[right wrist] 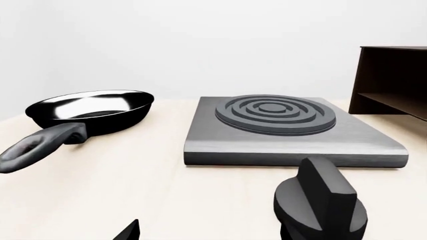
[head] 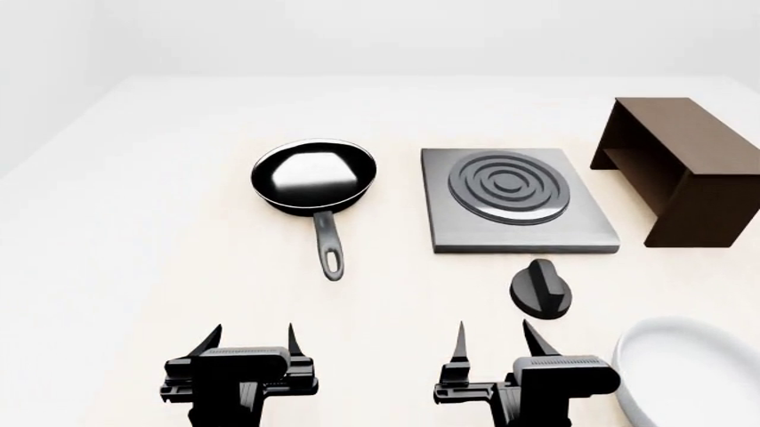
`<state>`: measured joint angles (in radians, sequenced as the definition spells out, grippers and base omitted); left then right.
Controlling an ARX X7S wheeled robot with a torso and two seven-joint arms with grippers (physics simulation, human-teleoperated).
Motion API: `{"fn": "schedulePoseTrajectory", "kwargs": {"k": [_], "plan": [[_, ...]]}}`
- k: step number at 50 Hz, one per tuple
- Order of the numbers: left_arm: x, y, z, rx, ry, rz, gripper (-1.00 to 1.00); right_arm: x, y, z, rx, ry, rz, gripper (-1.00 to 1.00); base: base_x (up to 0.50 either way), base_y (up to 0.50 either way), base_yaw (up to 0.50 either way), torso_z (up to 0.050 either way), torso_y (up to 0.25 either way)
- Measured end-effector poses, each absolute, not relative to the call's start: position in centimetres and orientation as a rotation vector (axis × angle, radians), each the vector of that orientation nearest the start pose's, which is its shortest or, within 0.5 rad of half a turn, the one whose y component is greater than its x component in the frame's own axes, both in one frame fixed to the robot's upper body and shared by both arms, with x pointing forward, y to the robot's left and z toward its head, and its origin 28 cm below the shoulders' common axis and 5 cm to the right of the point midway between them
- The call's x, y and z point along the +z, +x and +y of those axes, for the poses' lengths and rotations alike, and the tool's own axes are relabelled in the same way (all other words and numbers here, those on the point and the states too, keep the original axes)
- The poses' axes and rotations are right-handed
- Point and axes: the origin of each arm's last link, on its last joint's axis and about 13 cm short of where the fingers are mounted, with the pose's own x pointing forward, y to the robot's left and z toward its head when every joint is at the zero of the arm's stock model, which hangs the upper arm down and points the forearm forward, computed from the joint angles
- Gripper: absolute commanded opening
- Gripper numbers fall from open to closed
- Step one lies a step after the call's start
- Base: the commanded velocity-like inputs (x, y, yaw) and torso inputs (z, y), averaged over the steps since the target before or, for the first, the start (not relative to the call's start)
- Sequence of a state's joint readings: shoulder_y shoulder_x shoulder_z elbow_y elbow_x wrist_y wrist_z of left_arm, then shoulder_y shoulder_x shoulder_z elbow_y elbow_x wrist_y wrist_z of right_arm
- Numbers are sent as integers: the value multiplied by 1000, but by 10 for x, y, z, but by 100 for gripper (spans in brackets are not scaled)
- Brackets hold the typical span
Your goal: Turn on the stove.
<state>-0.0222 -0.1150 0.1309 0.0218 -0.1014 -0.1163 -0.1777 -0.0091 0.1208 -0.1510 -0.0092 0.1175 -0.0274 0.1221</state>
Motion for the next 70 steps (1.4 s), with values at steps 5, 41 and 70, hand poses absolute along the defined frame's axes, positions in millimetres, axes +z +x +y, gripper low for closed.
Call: {"fn": "schedulePoseTrajectory", "kwargs": {"k": [5, 41, 70], "plan": [[13, 212, 206, 47, 29, 85, 100, 14, 206, -94, 27, 5, -10, 100, 0, 0, 0, 0, 0], [13, 212, 206, 50, 30, 86, 100, 13, 255, -93, -48, 11, 71, 100, 0, 0, 0, 0, 0], [13, 212, 206, 50, 30, 86, 100, 11, 282, -96, -116, 40, 135, 100, 0, 0, 0, 0, 0]]}}
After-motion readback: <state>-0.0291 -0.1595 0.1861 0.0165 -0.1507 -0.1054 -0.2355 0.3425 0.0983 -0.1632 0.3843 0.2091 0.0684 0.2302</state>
